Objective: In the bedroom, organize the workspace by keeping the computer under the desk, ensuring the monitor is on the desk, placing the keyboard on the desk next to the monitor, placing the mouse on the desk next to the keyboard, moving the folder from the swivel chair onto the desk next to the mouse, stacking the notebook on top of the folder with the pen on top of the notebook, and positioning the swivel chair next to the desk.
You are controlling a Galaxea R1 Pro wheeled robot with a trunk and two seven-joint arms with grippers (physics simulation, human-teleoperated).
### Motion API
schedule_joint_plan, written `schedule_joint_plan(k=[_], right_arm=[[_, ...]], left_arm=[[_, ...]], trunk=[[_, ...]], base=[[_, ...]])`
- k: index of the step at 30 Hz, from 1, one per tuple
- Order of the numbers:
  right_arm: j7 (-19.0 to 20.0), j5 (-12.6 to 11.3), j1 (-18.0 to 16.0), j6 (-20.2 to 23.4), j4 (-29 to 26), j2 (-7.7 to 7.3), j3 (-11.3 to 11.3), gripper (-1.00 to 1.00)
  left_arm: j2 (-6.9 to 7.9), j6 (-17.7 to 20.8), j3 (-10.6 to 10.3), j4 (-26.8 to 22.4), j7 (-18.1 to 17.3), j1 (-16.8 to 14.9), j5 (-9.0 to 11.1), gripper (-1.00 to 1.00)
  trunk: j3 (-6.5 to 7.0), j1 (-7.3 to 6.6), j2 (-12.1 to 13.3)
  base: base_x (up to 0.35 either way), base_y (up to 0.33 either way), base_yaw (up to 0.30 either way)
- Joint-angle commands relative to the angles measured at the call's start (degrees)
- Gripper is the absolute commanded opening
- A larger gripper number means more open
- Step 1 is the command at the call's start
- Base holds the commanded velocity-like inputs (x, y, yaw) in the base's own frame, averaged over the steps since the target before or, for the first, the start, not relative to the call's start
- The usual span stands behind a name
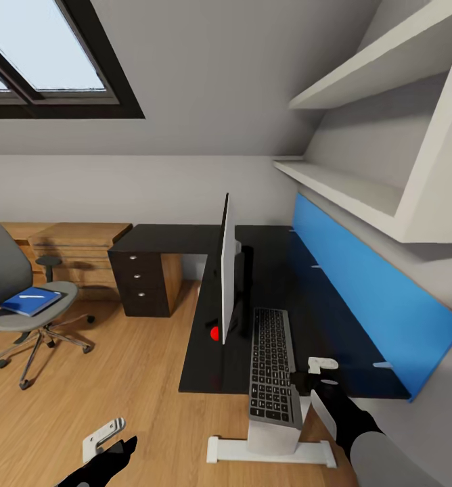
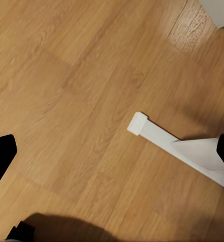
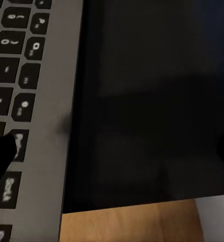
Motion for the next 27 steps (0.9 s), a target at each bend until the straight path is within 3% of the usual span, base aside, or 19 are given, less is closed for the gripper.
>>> schedule_joint_plan(k=[1,3,9,15,19,20,21,22,27], right_arm=[[-0.28,-0.60,-0.01,0.00,-0.22,-0.04,0.20,1.00],[-0.34,-0.65,0.01,-2.58,-0.53,-0.04,0.15,1.00],[-0.36,-0.80,0.61,-3.88,-5.02,-0.04,0.14,1.00],[-0.42,-0.98,6.29,-1.95,-16.79,-0.04,0.14,1.00],[-0.51,-1.12,12.28,1.34,-28.69,-0.04,0.14,1.00],[-0.53,-1.88,15.73,4.16,-35.40,0.02,0.18,1.00],[-0.54,-3.73,16.72,5.69,-37.33,0.04,0.18,1.00],[-0.54,-5.63,17.09,6.36,-38.07,0.01,0.17,1.00],[-0.54,-9.96,17.61,7.32,-39.18,-0.09,0.08,1.00]], left_arm=[[-0.04,0.22,0.01,0.17,0.41,-0.01,0.61,1.00],[-0.04,0.22,-0.06,0.64,0.40,-0.01,0.61,1.00],[-0.04,0.22,-0.08,0.78,0.40,-0.01,0.61,1.00],[-0.04,0.22,-0.09,0.81,0.39,-0.01,0.61,1.00],[-0.04,0.22,-0.11,0.81,0.39,-0.01,0.61,1.00],[-0.04,0.22,-0.09,0.81,0.39,-0.01,0.61,1.00],[-0.04,0.22,-0.09,0.81,0.43,-0.01,0.63,1.00],[-0.04,0.22,-0.08,0.81,0.43,-0.01,0.65,1.00],[-0.04,0.22,-0.08,0.81,0.37,-0.01,0.62,1.00]], trunk=[[0.12,-0.22,0.37],[0.48,-0.66,1.17],[1.56,-1.97,3.57],[2.64,-3.29,5.98],[3.17,-3.95,7.18],[3.17,-3.95,7.18],[3.17,-3.95,7.18],[3.17,-3.95,7.18],[3.17,-3.95,7.18]], base=[[0.000,0.000,0.000],[0.000,0.000,0.000],[0.000,0.000,0.000],[0.000,0.000,0.000],[0.000,0.000,0.000],[0.000,0.000,0.000],[0.000,0.000,0.000],[0.000,0.000,0.000],[0.000,0.000,0.000]])
